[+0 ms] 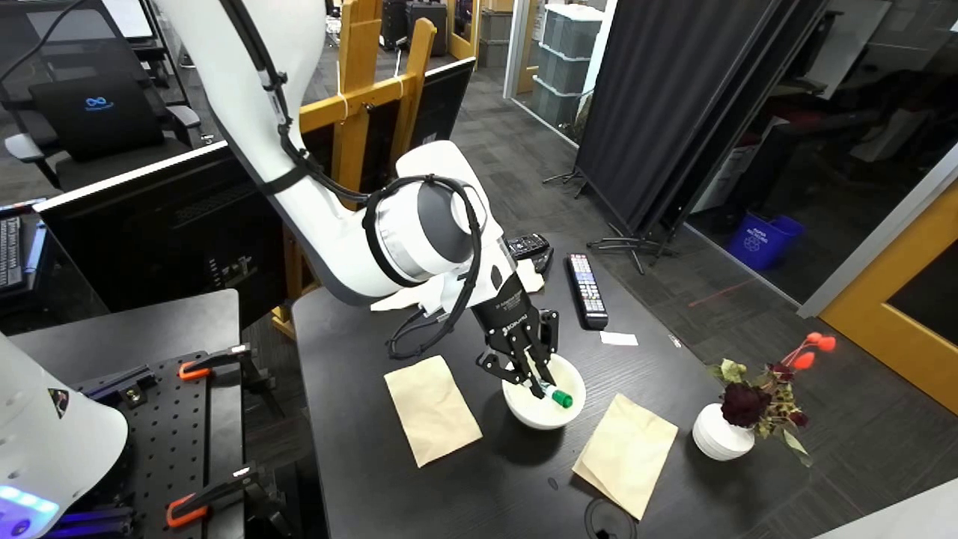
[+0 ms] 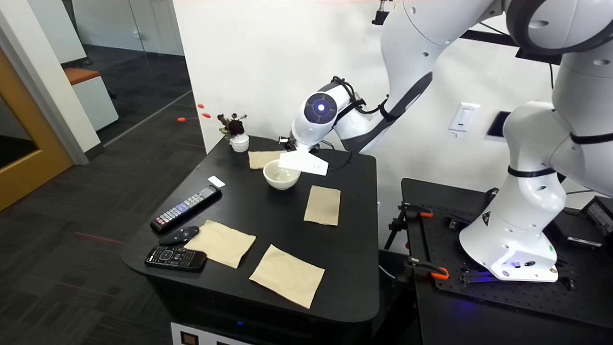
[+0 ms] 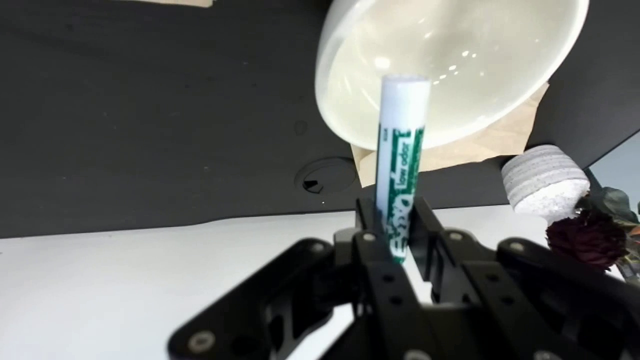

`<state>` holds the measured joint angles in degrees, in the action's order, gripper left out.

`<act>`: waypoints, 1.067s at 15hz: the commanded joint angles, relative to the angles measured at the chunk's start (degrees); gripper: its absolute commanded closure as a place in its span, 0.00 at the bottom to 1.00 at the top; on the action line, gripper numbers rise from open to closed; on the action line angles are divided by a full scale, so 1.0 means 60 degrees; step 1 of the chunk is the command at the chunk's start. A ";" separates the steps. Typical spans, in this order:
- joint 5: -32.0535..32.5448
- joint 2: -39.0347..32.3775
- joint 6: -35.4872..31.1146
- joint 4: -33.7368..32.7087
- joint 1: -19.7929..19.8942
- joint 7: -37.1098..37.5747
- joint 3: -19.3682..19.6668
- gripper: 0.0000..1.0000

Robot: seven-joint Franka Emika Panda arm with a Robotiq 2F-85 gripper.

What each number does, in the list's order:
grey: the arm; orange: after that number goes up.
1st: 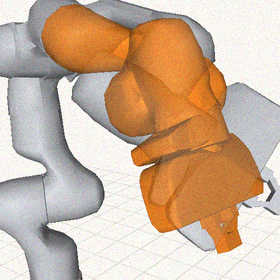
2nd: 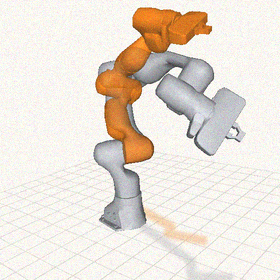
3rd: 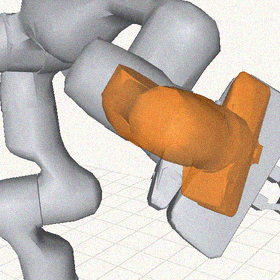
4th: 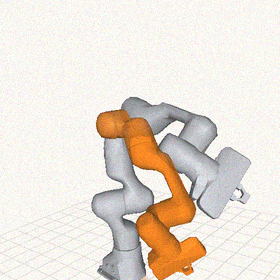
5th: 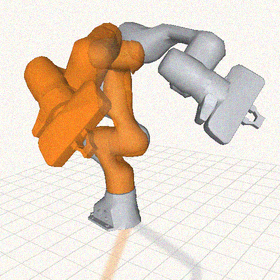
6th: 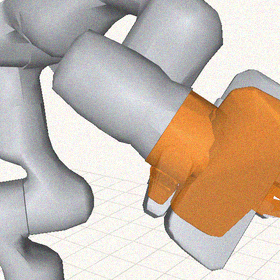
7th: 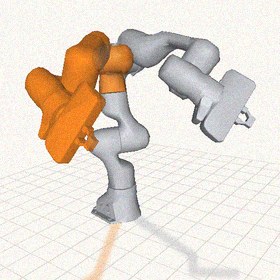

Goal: Put the green marker in the white bowl

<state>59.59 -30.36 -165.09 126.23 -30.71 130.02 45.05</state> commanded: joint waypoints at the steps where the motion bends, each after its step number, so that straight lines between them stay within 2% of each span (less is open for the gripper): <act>1: -0.0008 -0.0509 0.0167 -0.0477 -0.0193 0.0463 0.0066 0.95; 5: -0.0129 -0.0839 0.0197 -0.0723 -0.0209 0.0512 0.0039 0.95; 6: -0.0198 -0.0896 0.0247 -0.0786 -0.0182 0.0434 -0.0009 0.55; 7: -0.0218 -0.0925 0.0262 -0.0821 -0.0191 0.0403 -0.0009 0.54; 14: -0.0634 -0.0657 0.0406 -0.1111 -0.0180 -0.0003 -0.0230 0.03; 16: -0.0584 -0.0306 0.0278 -0.0981 -0.0140 -0.0450 -0.0326 0.00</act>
<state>56.58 -35.44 -164.68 119.76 -31.58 130.63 43.99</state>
